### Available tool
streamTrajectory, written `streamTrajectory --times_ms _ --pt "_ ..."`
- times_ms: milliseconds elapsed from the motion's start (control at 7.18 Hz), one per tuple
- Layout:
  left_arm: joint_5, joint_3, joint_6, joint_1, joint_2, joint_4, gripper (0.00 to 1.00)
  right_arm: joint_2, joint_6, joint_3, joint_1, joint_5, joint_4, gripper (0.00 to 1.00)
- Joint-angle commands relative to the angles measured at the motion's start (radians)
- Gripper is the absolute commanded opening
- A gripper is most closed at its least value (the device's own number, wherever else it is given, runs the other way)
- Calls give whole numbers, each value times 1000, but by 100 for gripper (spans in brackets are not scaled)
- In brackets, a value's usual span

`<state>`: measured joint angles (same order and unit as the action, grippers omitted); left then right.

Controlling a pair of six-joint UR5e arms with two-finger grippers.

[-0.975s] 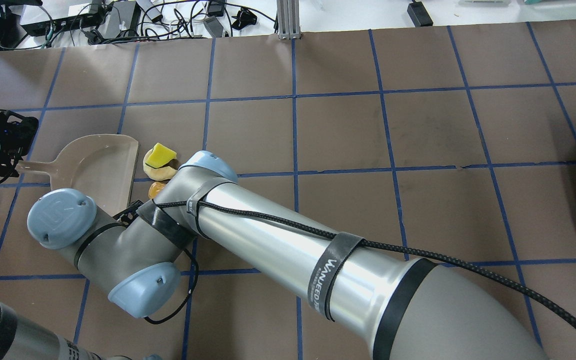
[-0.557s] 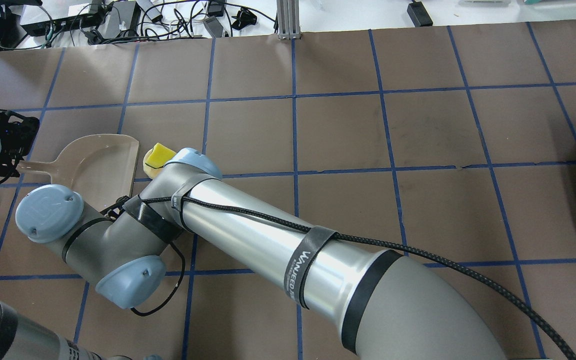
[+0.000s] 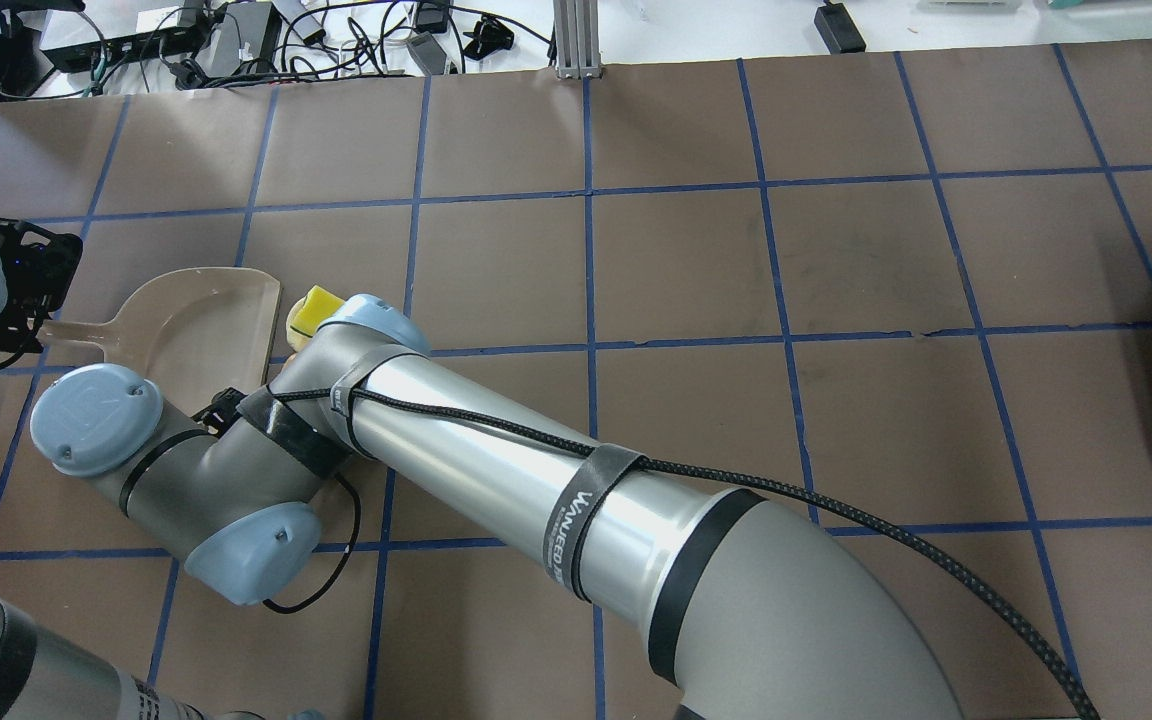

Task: Sweep and dump trash in nearest bin
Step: 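Sweep the lemon wedge and potato toward the dustpan with the right-held brush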

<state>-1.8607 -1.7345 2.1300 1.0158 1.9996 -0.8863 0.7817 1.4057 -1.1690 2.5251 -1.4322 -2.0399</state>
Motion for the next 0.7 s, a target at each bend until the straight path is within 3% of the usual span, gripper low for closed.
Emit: streamTrajectory --times_ms 0,557 --pt "0 0 -4 1 4 10 0 -2 -137 9 -5 28 -9 0" --pt "0 0 -4 3 5 12 0 -54 -455 95 -5 44 -25 0"
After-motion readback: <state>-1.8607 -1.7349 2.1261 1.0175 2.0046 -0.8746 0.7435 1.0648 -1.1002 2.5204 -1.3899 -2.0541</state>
